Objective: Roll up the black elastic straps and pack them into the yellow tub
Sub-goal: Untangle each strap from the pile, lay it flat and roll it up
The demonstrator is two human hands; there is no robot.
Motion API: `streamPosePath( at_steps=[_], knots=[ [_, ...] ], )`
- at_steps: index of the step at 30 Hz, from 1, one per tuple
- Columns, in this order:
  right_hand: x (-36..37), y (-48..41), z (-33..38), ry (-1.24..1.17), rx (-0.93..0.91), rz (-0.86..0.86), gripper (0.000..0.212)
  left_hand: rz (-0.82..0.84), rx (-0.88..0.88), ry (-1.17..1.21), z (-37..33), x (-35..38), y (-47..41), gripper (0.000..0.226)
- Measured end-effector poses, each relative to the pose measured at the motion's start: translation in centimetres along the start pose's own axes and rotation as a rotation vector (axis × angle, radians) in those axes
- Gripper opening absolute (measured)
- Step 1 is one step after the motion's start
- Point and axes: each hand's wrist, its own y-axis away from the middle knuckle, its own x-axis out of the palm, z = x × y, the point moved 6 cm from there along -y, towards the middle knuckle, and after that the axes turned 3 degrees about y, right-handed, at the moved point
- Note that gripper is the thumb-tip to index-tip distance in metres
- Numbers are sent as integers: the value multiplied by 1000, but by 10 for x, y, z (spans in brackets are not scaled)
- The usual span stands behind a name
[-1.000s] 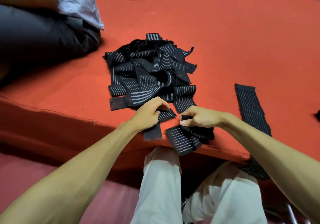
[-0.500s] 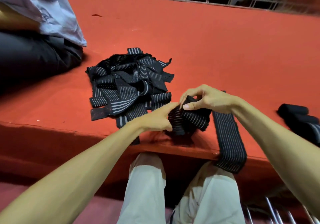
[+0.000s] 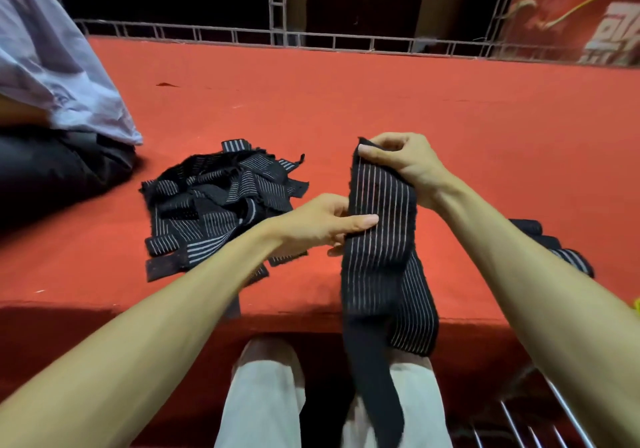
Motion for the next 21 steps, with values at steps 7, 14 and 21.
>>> streamPosePath(
  at_steps=[7,14,21],
  knots=[
    [6,-12,-55,410,233,275,14,-56,-145,-61,56,-6,-12,25],
    [-13,-50,-113,621,193,285,8,-203,-243,-82,119,-27,-38,21],
    [-41,-100,-180,787,228,37,36,-404,-260,-255,156,-65,-80,18]
  ],
)
